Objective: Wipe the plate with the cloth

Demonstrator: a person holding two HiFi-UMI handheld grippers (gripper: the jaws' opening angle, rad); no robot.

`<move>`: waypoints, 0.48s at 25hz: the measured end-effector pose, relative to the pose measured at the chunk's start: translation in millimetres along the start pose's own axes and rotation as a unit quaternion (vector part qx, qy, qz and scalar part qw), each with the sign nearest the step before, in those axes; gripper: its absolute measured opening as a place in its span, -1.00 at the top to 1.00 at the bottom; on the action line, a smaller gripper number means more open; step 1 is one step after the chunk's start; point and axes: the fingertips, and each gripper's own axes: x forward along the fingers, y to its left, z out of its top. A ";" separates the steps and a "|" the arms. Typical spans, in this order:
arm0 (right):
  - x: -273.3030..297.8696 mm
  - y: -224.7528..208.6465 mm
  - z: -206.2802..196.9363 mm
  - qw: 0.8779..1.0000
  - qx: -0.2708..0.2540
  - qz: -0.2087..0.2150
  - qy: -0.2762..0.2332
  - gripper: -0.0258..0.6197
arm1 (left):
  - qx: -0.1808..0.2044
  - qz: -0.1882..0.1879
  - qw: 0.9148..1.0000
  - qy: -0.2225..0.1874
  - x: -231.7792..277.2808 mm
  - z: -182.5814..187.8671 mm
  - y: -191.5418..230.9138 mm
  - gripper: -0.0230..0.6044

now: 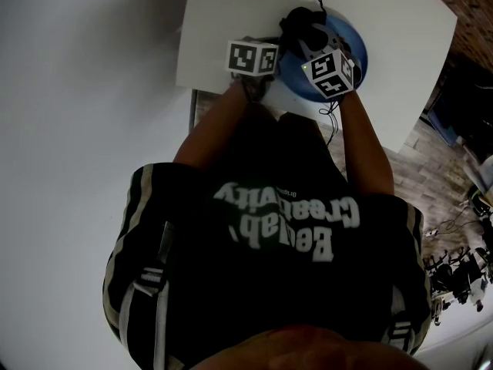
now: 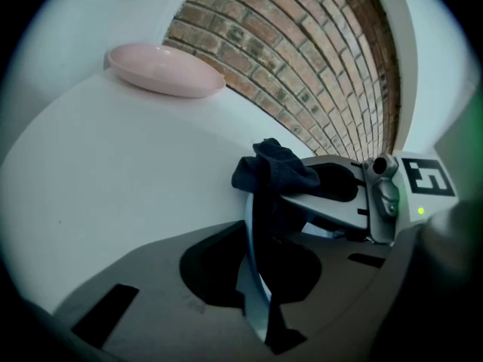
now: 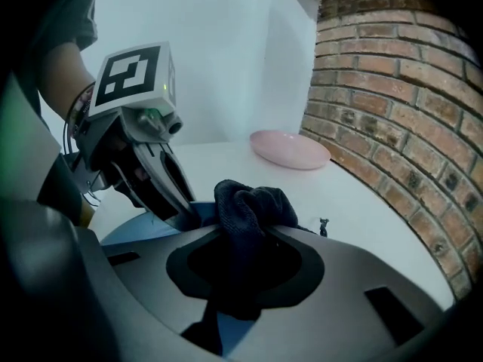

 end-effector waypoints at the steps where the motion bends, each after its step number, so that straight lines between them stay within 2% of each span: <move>1: 0.5 -3.5 -1.2 1.000 -0.001 -0.005 0.005 0.67 | 0.001 0.000 1.000 -0.001 -0.3 0.2 0.6 0.88; 12: -13.1 -48.9 -28.2 0.997 0.024 -0.058 0.042 0.68 | -0.005 0.005 1.000 -0.015 -0.4 4.1 0.6 0.89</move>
